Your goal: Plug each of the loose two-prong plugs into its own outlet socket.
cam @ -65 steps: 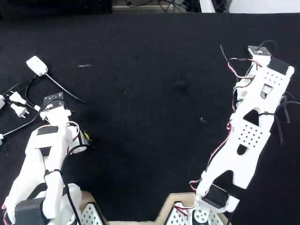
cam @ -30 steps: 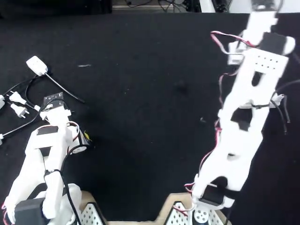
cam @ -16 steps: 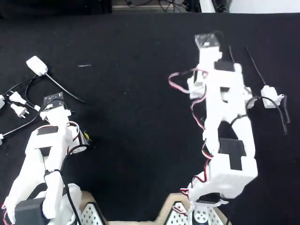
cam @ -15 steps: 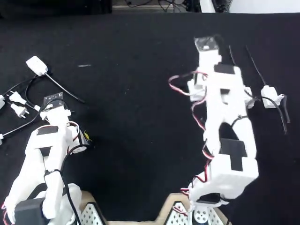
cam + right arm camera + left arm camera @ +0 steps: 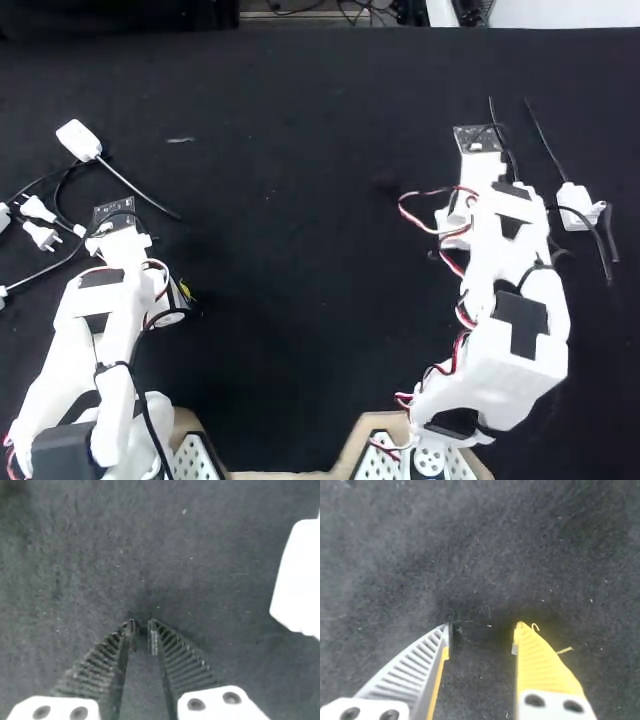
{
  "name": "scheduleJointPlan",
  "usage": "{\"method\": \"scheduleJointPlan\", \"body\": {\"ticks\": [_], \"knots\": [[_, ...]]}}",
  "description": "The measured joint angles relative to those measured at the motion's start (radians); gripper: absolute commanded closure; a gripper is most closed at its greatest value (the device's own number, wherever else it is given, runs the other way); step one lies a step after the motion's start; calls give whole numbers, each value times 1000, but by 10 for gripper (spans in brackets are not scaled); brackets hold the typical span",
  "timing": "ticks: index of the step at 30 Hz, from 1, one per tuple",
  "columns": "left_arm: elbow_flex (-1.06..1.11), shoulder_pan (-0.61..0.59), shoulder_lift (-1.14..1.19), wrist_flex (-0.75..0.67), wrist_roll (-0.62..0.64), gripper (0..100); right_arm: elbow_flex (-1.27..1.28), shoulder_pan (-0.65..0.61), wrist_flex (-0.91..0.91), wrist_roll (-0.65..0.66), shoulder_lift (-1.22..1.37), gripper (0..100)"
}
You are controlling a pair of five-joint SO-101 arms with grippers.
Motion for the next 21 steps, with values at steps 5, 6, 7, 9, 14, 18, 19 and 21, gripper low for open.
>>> {"method": "scheduleJointPlan", "body": {"ticks": [5, 6, 7, 9, 14, 18, 19, 21], "knots": [[0, 0, 3, -18, 0, 798, -17, 26, 0, 9, 11, 949], [0, 0, 3, -18, 0, 798, -17, 37, -2, 11, 11, 949], [0, 0, 3, -18, 0, 798, -17, 46, -8, 11, 11, 949], [0, 0, 3, -18, 0, 798, -25, 61, -12, 11, 11, 949], [0, 0, 5, -21, 0, 798, -32, 89, -17, 11, 11, 949], [0, 0, 5, -21, 0, 798, -32, 126, -48, 11, 12, 949], [0, 0, 5, -21, 0, 798, -32, 130, -60, 11, 12, 949], [0, 0, 5, -23, 0, 798, -32, 135, -80, 11, 12, 949]]}}
